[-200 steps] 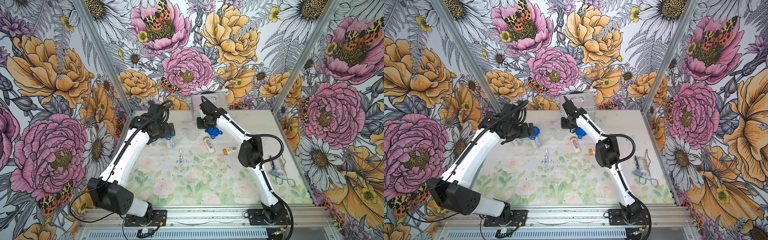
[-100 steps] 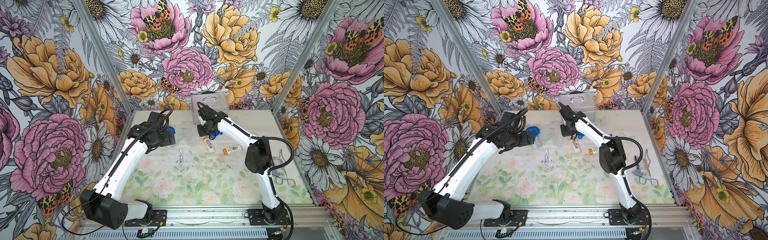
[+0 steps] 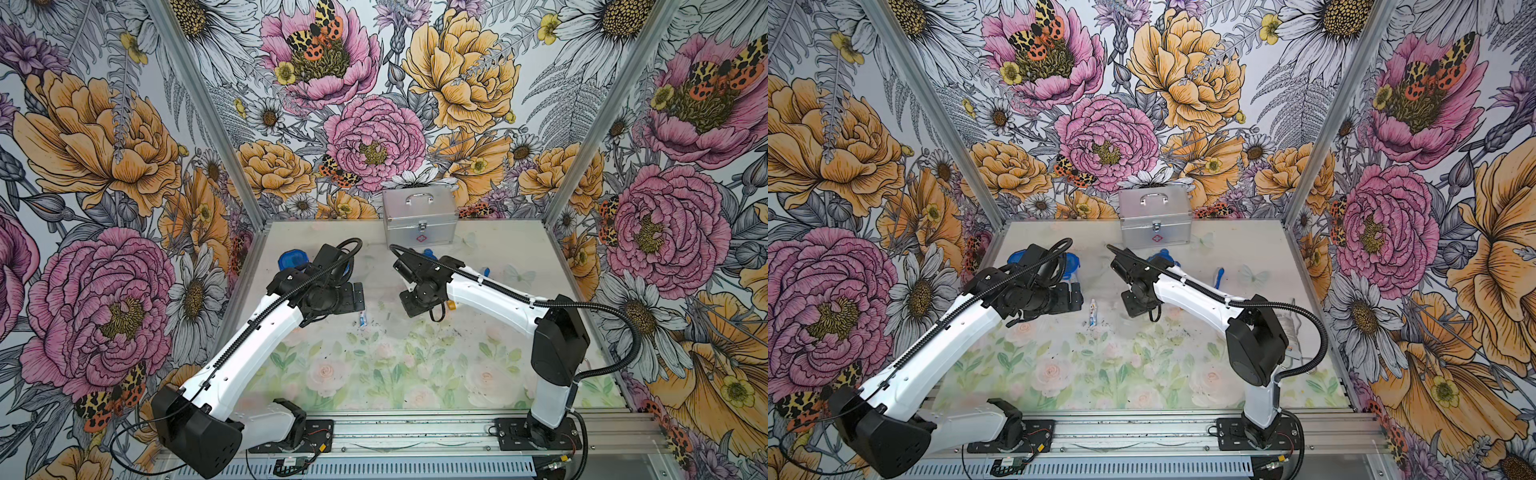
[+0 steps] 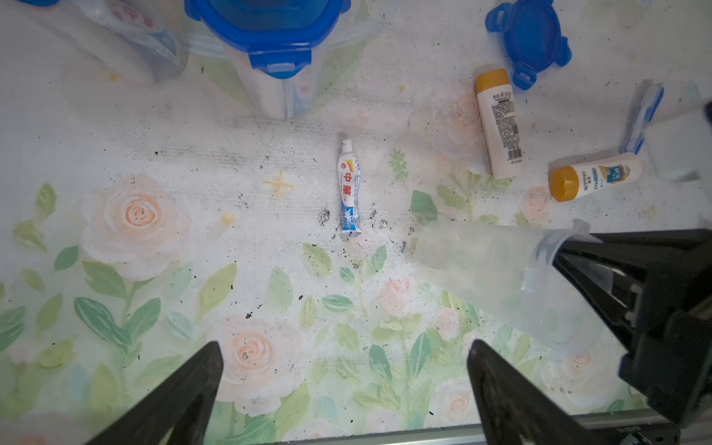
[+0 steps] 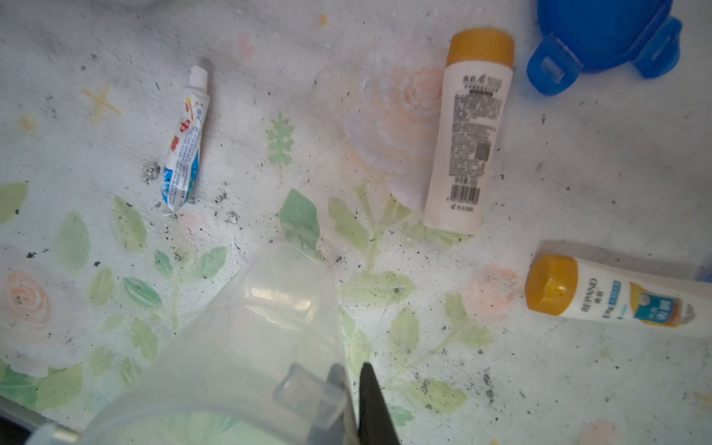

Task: Pack away toiletry kits
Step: Place the container at the center of the board.

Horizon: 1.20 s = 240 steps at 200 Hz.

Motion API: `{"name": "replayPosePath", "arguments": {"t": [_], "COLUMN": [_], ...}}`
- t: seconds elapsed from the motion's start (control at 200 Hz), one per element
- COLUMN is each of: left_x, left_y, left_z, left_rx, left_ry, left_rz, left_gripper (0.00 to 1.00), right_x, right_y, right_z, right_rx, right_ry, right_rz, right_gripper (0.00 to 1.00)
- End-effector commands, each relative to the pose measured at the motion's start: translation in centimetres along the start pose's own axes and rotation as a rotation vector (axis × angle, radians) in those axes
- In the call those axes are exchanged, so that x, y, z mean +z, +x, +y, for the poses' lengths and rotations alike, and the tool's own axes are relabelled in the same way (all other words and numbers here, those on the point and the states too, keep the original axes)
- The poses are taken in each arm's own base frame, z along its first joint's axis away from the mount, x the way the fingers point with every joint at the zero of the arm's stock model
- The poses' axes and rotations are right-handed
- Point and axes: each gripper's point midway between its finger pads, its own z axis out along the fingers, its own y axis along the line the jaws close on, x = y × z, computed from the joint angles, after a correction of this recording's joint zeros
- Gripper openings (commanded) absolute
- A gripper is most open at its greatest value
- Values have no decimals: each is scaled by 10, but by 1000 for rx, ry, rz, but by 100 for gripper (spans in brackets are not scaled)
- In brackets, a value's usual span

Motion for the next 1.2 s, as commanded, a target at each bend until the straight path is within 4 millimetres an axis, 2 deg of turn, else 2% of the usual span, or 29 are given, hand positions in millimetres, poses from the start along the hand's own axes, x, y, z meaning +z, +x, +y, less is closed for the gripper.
{"name": "replayPosePath", "arguments": {"t": [0.0, 0.11, 0.275, 0.375, 0.545, 0.956, 1.126, 1.141, 1.196], "left_x": [-4, -5, -7, -7, -8, -7, -10, -11, -12], "left_y": [1, 6, 12, 14, 15, 14, 15, 15, 16], "left_z": [-1, -4, -7, -8, -9, -17, -22, -23, -25], "left_rx": [-29, -22, -25, -29, -29, -17, -14, -12, -5], "left_ry": [13, 23, 41, 45, 48, 59, 84, 86, 95], "left_rz": [-28, -22, -18, -18, -16, -7, -2, -1, 1], "left_gripper": [98, 99, 98, 99, 99, 99, 98, 98, 99], "right_x": [-4, -4, -9, -18, -39, -84, -100, -101, -101], "right_y": [3, 7, 11, 7, -2, -20, -43, -48, -56], "right_z": [2, 6, 6, 8, 10, 11, -8, -19, -33], "right_rx": [25, 16, 26, 37, 49, 86, 134, 156, 177], "right_ry": [39, 53, 58, 47, 24, -20, -37, -29, -18], "right_rz": [-26, -26, -34, -58, -107, -204, -252, -257, -265], "right_gripper": [6, 12, 31, 45, 57, 67, 71, 72, 73]}}
